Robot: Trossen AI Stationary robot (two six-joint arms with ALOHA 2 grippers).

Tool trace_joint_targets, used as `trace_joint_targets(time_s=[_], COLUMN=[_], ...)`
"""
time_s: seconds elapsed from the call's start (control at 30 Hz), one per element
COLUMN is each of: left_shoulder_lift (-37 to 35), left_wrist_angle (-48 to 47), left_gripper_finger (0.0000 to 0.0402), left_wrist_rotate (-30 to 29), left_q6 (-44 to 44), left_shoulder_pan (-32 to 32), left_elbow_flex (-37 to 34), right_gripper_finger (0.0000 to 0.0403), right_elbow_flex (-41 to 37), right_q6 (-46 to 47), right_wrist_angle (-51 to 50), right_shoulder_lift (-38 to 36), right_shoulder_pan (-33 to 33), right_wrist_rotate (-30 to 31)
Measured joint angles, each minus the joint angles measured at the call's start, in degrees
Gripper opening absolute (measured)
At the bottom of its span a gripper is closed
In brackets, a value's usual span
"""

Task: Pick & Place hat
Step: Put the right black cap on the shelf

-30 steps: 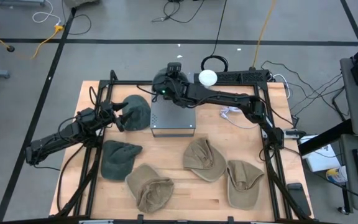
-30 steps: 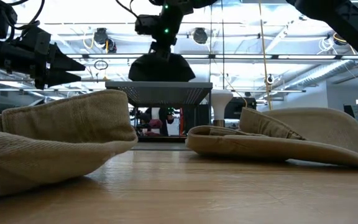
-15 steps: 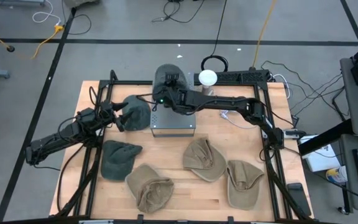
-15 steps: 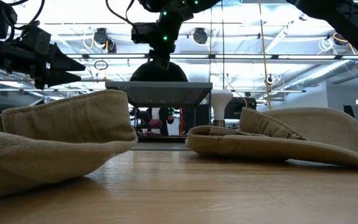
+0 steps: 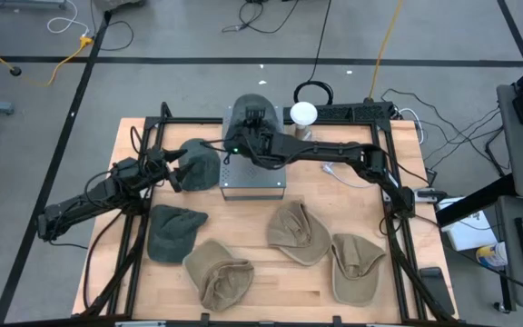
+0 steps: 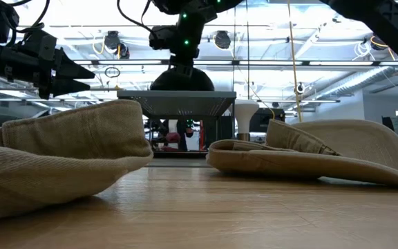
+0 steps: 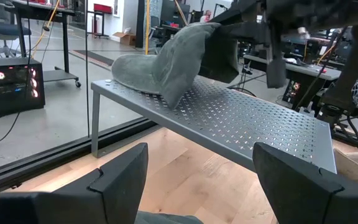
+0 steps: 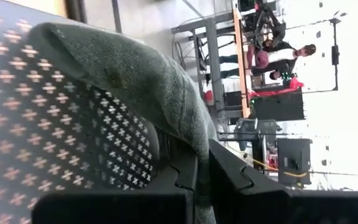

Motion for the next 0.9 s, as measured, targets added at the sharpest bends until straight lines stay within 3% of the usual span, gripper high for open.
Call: trace_joint_targets(time_s=[0.17,0.9], left_shoulder_lift=[0.0,0.0], left_wrist_angle=[0.0,0.0], left_gripper_finger=[0.0294,0.0294], left_wrist_rotate=[0.0,0.0], left_q6=[0.0,0.0], left_shoulder_pan=[0.0,0.0], left_elbow_flex=[0.0,0.0], right_gripper_finger=[0.0020,0.0159], right_elbow_flex=[0.0,0.0], right_q6=[0.0,-0.5], right_wrist_angle=[-0.5,-0.7], right_shoulder_lift=[0.0,-1.4], right_shoulder_pan=[0.7,2.3], right_wrist_rotate=[-4.0,-1.0])
